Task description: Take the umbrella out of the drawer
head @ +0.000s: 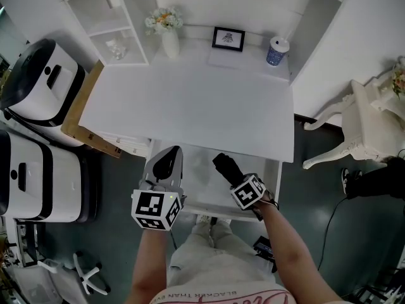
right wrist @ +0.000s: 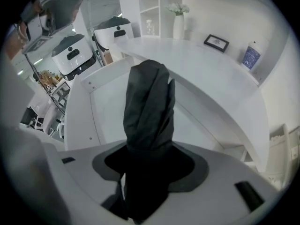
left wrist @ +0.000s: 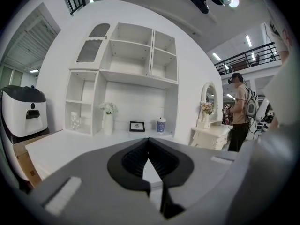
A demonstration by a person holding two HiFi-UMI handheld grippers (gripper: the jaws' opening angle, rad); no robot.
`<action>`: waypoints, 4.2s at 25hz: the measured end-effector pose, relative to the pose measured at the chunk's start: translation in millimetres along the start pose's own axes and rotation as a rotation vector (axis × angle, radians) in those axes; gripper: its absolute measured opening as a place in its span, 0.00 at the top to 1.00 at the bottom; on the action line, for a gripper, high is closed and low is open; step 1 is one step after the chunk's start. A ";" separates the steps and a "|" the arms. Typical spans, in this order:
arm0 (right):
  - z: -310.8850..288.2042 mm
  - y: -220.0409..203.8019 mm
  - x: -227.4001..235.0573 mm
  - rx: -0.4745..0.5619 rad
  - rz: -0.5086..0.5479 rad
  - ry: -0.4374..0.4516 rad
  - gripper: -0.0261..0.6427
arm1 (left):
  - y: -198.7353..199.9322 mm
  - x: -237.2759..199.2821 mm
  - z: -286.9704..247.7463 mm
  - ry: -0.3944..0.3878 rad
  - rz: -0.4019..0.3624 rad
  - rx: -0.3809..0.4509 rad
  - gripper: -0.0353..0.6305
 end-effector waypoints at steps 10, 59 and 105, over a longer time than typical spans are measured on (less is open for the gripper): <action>35.6 12.7 -1.8 0.071 0.009 -0.027 0.60 | 19.2 5.5 -2.8 -0.036 -0.019 0.056 0.93; 245.1 57.1 24.1 0.692 -0.150 -0.359 0.60 | 115.5 20.6 -6.1 -0.093 -0.145 0.307 0.93; 349.1 46.6 18.9 1.222 -0.135 -0.634 0.60 | 164.7 28.9 11.2 -0.071 -0.269 0.501 0.93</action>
Point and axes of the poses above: the fingertips, and each gripper's own axes: z backward along the fingers, x to its right, y out of its top, the point moved 10 cm from there along z, backward along the fingers, and after that the axes turned 2 degrees about -z, right-handed, at the moved point
